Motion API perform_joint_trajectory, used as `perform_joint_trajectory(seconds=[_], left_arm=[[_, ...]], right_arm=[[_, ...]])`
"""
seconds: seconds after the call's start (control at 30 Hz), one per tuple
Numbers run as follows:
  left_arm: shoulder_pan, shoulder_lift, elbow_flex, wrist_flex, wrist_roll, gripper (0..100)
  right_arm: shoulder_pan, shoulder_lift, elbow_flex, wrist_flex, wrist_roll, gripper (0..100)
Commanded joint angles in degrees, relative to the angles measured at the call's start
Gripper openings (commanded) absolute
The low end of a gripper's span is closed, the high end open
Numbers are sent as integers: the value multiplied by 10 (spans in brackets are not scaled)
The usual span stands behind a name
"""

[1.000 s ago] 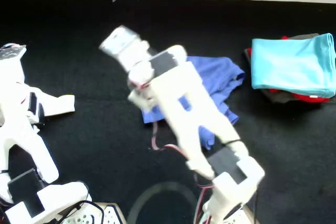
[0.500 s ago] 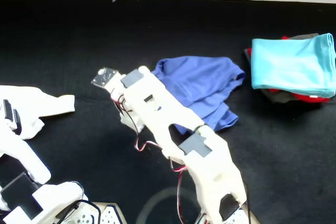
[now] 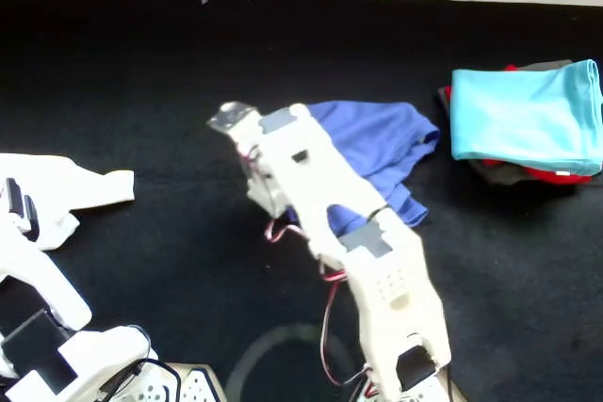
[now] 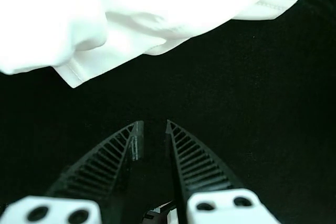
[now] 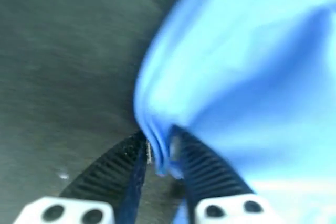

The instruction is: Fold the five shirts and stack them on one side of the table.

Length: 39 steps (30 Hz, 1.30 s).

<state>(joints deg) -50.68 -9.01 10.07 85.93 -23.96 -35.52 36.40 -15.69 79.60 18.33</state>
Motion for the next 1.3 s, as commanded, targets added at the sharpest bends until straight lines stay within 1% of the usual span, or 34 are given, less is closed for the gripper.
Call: perform_joint_trajectory(seconds=[0.0,0.13,0.2,0.3,0.43,0.5,0.57,0.63,0.73,0.83,0.93,1.03,1.07,1.2,1.27], left_arm=[[1,-18,-4,-5,-4,91],[15,-17,-1,-4,-4,91],[30,-17,-1,-4,-4,91],[68,-17,-1,-1,-1,91],[157,-17,24,-5,0,91],[213,-17,41,-6,2,91],[273,-17,53,-16,22,91],[325,-17,64,-43,42,91],[393,-16,79,-105,73,91],[454,-10,81,-166,108,91],[509,31,39,-186,150,91],[566,107,-36,-178,171,96],[585,133,-63,-161,171,107],[667,225,-191,-51,197,170],[706,260,-256,3,207,183]], right_arm=[[30,-20,-6,5,-1,5],[58,-94,-79,44,-1,5],[73,-140,-145,81,-1,5],[118,-196,-263,137,3,5],[220,-224,-390,208,75,5],[286,-227,-428,214,98,5],[358,-228,-456,213,120,5],[424,-228,-466,213,149,5],[508,-228,-465,213,178,5],[573,-228,-469,212,209,5],[633,-229,-471,212,232,5],[682,-229,-471,212,249,5],[692,-229,-471,212,253,5],[711,-230,-471,213,253,5],[712,-230,-471,213,253,5]])
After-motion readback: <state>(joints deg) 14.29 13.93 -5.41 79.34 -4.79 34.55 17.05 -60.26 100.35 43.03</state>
